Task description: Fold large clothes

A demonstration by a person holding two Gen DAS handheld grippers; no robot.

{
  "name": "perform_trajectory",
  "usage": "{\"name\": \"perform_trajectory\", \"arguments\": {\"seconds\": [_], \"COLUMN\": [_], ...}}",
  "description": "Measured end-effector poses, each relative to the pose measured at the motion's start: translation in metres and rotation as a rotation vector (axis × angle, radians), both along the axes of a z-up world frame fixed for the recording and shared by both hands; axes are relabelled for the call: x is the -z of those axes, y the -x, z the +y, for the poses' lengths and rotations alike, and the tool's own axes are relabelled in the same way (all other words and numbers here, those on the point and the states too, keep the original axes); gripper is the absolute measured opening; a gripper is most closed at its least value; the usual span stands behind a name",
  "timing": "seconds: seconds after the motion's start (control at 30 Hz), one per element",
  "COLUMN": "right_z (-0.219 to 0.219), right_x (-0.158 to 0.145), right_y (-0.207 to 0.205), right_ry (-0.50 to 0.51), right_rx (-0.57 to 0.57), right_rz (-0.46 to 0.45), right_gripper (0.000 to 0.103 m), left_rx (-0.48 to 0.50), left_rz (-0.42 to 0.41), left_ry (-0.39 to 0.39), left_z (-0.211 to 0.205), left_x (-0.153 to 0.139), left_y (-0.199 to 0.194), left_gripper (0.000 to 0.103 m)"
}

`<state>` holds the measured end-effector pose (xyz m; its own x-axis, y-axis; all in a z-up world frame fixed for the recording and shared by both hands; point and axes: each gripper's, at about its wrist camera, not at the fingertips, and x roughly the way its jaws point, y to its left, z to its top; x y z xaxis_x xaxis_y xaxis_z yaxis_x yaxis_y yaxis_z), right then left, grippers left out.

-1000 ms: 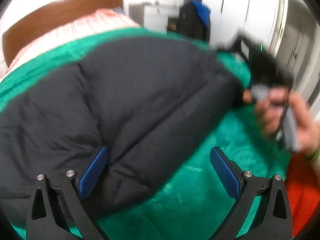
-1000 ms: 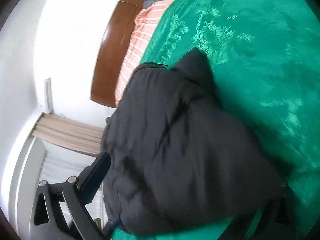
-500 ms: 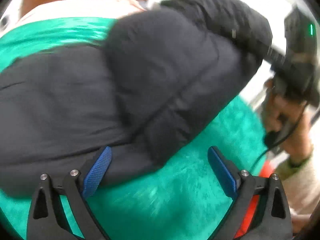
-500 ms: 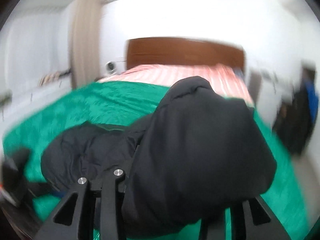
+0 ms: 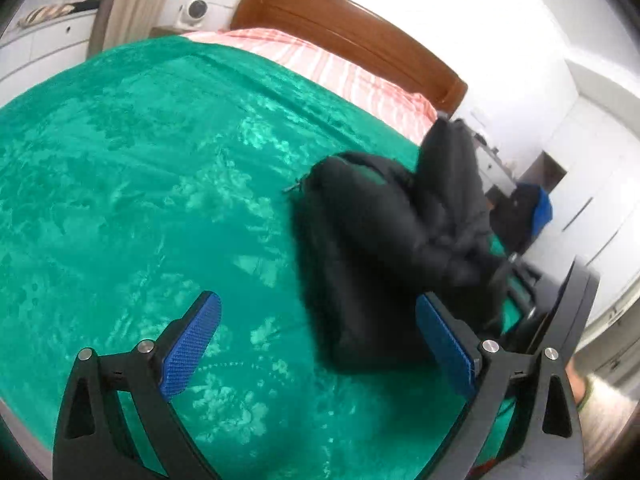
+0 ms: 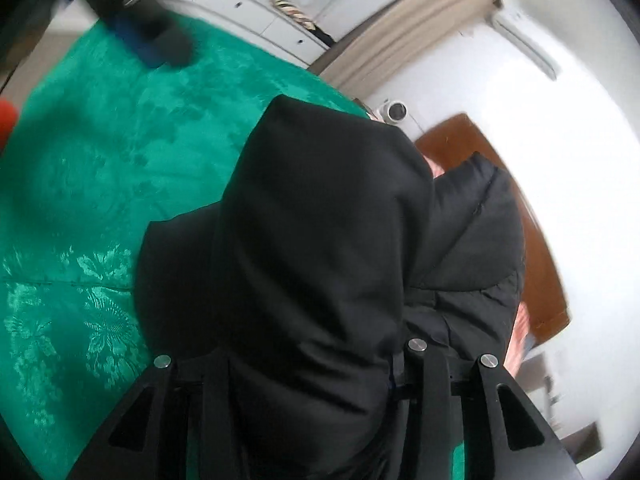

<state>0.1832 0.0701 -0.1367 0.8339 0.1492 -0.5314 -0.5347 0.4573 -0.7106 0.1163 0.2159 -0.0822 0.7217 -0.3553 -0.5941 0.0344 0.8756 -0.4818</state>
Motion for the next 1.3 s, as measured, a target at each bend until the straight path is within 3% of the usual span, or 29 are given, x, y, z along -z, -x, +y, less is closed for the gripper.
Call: {"name": "perform_trajectory", "arguments": {"seconds": [0.03,0.13,0.17,0.33,0.4,0.47,0.5,0.53,0.6,0.73,0.87,0.97,1.07,1.17,1.27,1.3], "right_z": [0.000,-0.009,-0.008,-0.012,-0.011,-0.014,-0.010,-0.015,-0.032,-0.067,-0.108,-0.136,-0.127,-0.109,-0.088,-0.083], "right_x": [0.002,0.008,0.011,0.014,0.008,-0.004,-0.011,-0.018,-0.032,-0.056,-0.102,-0.141,-0.147,-0.123,-0.067,-0.052], "right_y": [0.002,0.010,0.011,0.024,0.031,0.045,0.052,0.063,0.088,0.101,0.051,-0.021,-0.088,-0.145,-0.184,-0.190], "right_ry": [-0.004,0.006,0.011,-0.022,-0.048,-0.102,-0.132,-0.175,-0.281,-0.504,-0.762,-0.980,-1.067,-1.121,-1.034,-0.994], "right_rx": [0.003,0.001,-0.003,-0.008,-0.003,-0.006,-0.006,-0.007,-0.014,0.017,0.140,0.265,0.341,0.414,0.538,0.568], "right_rz": [-0.009,-0.052,-0.069,-0.104,-0.107,-0.098,-0.094,-0.084,-0.044,0.094,0.187,0.247,0.317,0.419,0.479,0.454], "right_gripper": [0.043,0.064,0.071,0.076,0.076,0.076,0.076,0.076,0.080,0.082,0.085,0.089,0.090,0.090,0.091,0.092], "left_rx": [0.015,0.088,0.122,0.277,0.357,0.336,0.318,0.317,0.317,0.238,0.191,0.168,0.158,0.150,0.142,0.134], "left_rz": [-0.010,-0.066,-0.082,-0.075,-0.014,0.039,0.066,0.086,0.148,0.152,0.148,0.146,0.136,0.129,0.129,0.127], "left_ry": [0.010,0.041,0.044,-0.006,-0.059,-0.130,-0.152,-0.128,-0.001,0.039,0.077,0.107,0.132,0.146,0.166,0.179], "left_z": [0.000,0.001,-0.010,-0.072,-0.105,-0.119,-0.121,-0.117,-0.099,-0.069,-0.048,-0.039,-0.037,-0.036,-0.033,-0.031], "left_x": [-0.006,-0.031,-0.042,-0.075,-0.075,-0.068,-0.062,-0.055,-0.038,-0.015,0.009,0.018,0.023,0.027,0.033,0.035], "left_y": [-0.010,-0.032,-0.057,-0.136,-0.164,-0.176,-0.180,-0.179,-0.181,-0.173,-0.163,-0.158,-0.152,-0.152,-0.158,-0.160], "left_gripper": [0.098,0.099,0.099,0.100,0.100,0.098,0.087,0.064,0.036,0.031,0.032,0.033,0.033,0.034,0.034,0.034]}}
